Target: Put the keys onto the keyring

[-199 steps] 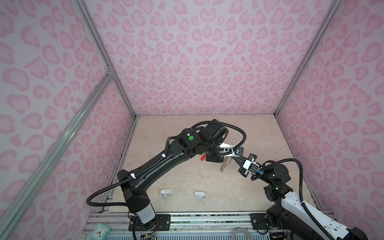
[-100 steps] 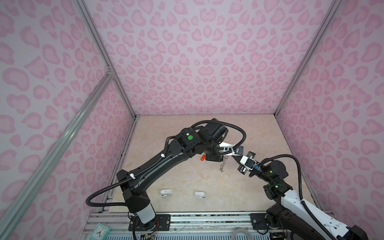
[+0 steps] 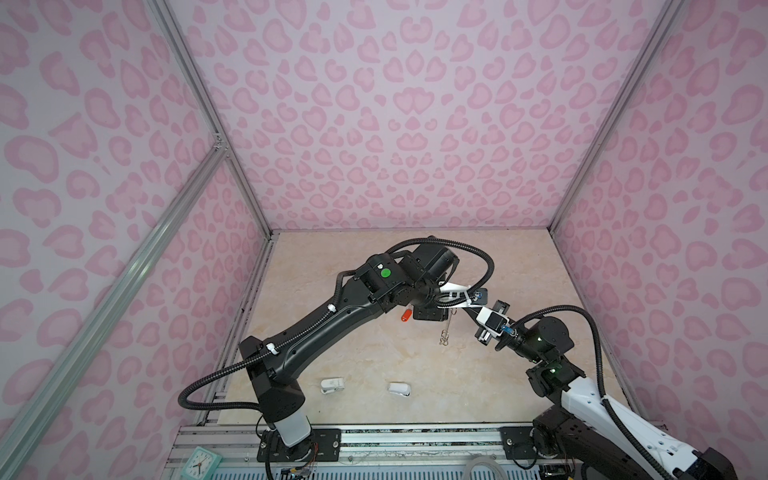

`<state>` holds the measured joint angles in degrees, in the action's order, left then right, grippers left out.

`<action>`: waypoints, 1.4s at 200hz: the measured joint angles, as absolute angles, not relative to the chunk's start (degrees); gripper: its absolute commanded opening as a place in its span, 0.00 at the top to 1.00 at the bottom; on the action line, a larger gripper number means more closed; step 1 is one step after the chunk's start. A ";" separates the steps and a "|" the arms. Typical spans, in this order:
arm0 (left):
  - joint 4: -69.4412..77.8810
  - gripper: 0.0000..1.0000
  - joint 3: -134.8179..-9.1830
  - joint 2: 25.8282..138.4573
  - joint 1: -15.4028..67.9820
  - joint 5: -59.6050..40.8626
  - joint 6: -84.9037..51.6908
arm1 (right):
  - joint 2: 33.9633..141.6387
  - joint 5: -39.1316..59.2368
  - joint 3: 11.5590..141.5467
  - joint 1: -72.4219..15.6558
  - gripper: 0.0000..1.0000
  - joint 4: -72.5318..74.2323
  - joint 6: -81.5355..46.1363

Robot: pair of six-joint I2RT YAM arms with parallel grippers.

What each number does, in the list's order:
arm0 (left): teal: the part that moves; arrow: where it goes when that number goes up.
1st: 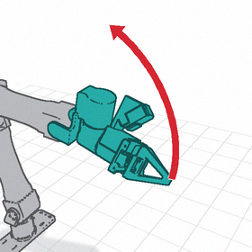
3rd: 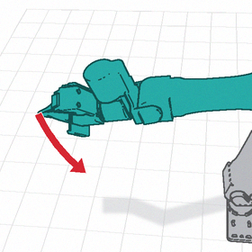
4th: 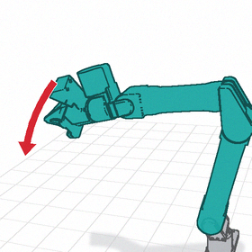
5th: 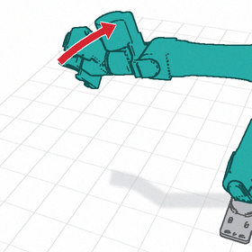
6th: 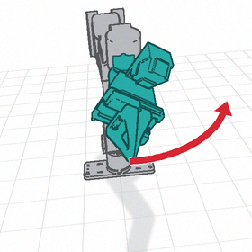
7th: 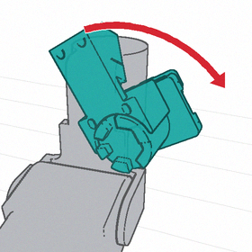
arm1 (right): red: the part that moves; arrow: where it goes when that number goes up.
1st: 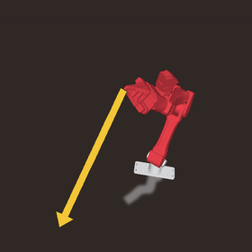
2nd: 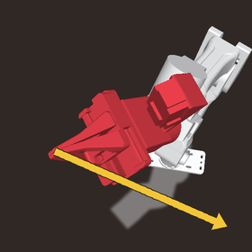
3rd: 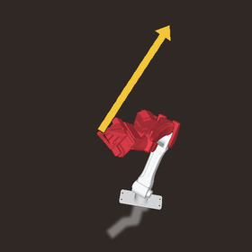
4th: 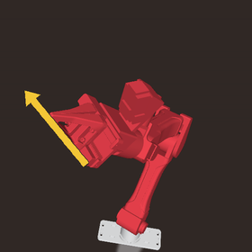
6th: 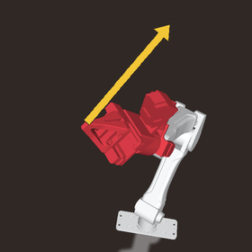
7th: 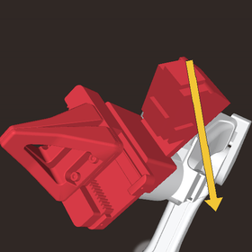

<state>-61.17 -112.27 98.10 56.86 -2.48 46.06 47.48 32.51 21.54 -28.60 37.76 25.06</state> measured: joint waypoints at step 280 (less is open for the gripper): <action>-46.59 0.97 -130.23 129.54 52.31 -16.01 18.09 | 31.68 -10.90 23.79 -24.51 0.57 12.05 17.15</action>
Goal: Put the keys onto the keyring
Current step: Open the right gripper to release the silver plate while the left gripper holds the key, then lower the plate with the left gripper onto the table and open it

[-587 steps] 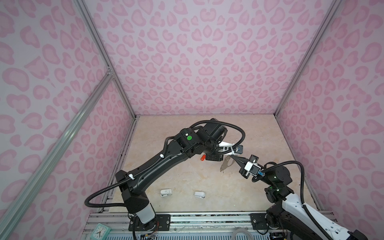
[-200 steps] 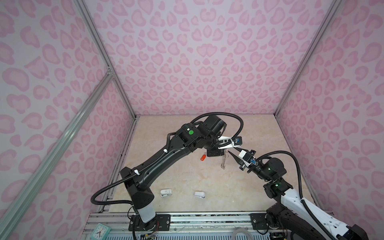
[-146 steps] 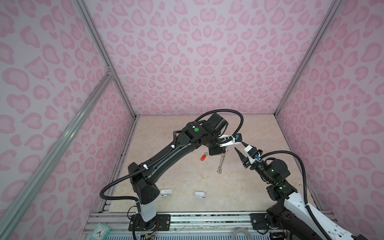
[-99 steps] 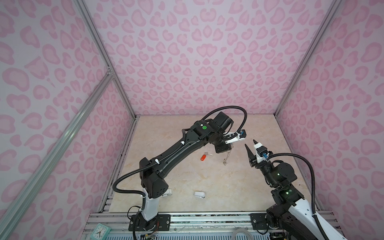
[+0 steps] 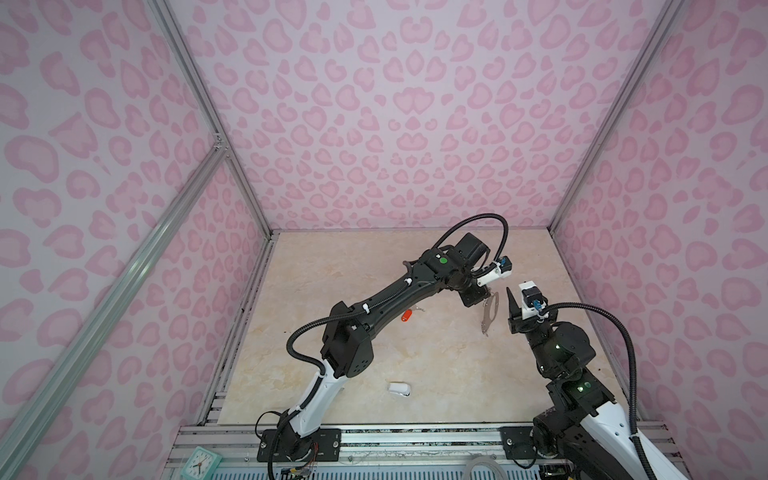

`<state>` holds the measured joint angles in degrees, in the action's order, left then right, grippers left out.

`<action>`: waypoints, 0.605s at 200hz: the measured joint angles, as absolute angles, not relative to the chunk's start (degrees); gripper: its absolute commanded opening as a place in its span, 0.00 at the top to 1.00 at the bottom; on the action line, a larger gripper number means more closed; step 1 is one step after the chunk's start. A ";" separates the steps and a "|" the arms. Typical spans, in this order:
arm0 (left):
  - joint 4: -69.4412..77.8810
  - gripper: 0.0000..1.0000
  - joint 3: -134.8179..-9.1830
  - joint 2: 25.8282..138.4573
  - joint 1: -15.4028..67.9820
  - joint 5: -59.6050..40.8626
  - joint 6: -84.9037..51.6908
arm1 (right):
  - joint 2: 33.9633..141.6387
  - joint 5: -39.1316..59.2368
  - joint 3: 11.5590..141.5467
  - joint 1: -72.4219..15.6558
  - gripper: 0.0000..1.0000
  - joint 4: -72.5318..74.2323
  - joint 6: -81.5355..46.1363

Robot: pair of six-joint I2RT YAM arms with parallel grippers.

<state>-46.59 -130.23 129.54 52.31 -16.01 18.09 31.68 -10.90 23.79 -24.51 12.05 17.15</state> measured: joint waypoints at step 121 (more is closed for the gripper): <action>-47.77 0.97 -119.57 129.47 42.59 -7.40 30.02 | 38.96 -8.34 23.27 -24.49 0.57 12.99 16.97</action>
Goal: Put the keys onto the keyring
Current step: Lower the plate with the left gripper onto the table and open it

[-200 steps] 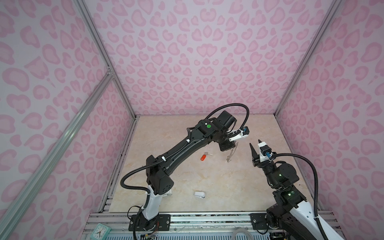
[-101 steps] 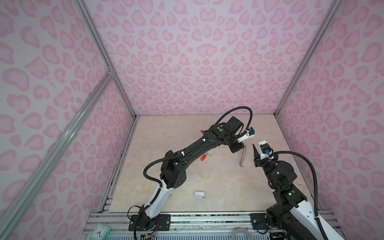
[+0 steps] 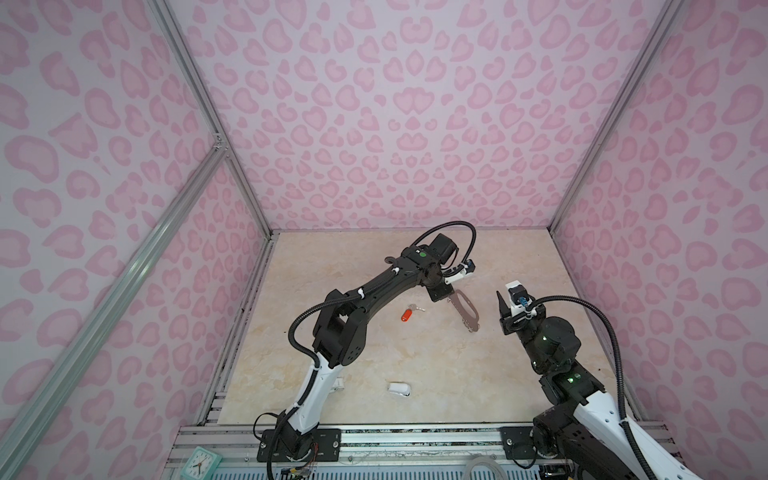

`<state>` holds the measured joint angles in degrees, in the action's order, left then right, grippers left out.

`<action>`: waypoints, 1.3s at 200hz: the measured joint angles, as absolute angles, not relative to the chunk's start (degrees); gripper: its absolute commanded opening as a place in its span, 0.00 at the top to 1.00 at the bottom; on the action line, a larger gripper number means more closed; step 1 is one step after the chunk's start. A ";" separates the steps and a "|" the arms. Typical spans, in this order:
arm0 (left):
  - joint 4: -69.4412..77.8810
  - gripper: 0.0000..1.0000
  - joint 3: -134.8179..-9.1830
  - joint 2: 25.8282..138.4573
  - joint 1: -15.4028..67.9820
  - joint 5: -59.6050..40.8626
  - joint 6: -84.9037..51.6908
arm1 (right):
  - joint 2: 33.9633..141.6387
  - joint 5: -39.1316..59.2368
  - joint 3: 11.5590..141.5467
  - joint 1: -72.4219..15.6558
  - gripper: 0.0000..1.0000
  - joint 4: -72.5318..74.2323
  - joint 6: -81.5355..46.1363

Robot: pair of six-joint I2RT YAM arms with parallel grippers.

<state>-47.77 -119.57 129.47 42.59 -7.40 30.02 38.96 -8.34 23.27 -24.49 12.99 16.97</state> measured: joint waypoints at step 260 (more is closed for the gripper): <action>-44.71 0.76 -109.54 134.19 26.57 0.16 50.61 | 64.73 1.78 36.62 -23.73 0.57 13.63 20.58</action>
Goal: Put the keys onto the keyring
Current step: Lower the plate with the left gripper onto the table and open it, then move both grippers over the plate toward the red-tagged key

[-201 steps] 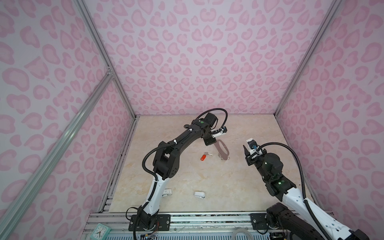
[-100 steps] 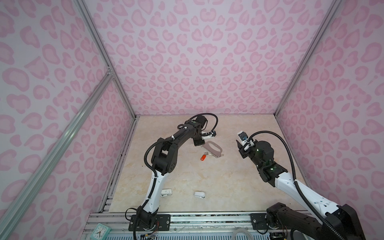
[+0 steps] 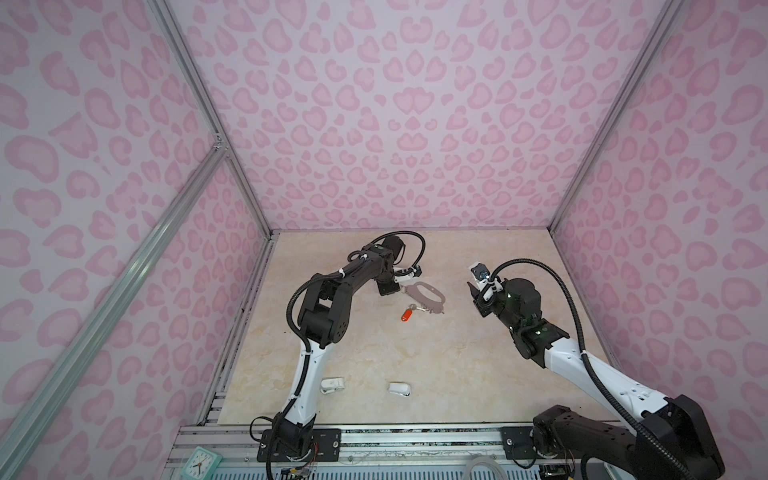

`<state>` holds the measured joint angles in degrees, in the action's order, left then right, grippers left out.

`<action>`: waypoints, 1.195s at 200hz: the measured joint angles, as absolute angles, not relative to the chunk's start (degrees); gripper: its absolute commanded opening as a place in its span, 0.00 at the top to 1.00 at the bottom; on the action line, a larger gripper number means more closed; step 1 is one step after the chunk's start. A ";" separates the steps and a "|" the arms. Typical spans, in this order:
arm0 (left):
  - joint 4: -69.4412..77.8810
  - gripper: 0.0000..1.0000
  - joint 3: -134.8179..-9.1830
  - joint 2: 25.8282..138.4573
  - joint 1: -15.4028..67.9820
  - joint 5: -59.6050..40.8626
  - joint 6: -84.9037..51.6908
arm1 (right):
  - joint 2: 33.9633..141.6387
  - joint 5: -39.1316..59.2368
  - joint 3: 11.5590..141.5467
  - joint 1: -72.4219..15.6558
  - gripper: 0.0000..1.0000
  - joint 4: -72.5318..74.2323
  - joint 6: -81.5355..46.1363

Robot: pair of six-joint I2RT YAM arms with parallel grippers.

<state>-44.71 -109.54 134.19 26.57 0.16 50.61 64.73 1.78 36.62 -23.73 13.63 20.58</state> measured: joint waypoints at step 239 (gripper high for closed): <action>-20.73 0.51 -74.30 102.04 24.01 -20.67 8.32 | 78.28 7.03 37.58 -27.27 0.60 9.56 11.62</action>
<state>-20.73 -74.30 102.04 24.01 -20.67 8.32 78.28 7.03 37.58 -27.27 9.56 11.62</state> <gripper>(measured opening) 0.491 0.405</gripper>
